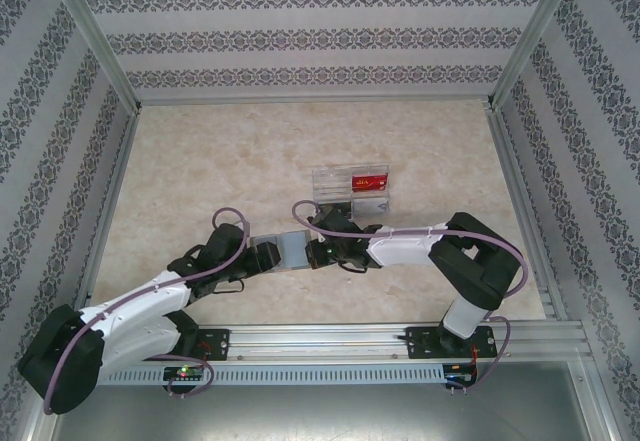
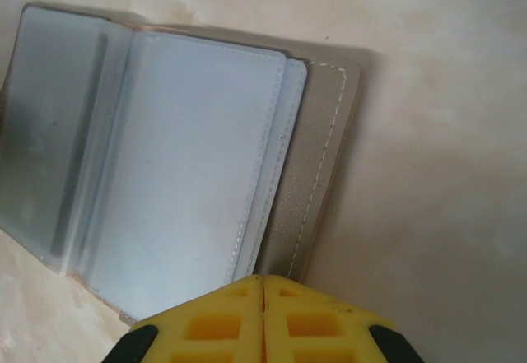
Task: Take the credit cards out of the card holder
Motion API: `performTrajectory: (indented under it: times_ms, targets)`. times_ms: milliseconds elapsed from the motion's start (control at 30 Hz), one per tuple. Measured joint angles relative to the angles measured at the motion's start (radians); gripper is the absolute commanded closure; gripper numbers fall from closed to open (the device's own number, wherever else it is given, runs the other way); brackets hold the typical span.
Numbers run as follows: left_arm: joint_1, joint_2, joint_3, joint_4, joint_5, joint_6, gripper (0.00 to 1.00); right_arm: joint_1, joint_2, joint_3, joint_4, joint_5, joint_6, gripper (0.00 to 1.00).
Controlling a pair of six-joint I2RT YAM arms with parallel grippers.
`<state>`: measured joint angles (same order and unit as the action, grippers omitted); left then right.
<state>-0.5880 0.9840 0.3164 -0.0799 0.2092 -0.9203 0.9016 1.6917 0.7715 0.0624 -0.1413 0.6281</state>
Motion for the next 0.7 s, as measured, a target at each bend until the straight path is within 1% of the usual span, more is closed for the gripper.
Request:
performTrajectory:
  times_ms: [400, 700]
  targets:
    - [-0.001, 0.036, 0.031, -0.021, -0.019, 0.011, 0.22, 0.006, 0.000, 0.000, 0.000, -0.004, 0.006, 0.90]
    - [-0.002, -0.003, 0.040, -0.070, -0.059, 0.027, 0.22, 0.006, 0.000, 0.000, 0.000, -0.005, 0.006, 0.90]
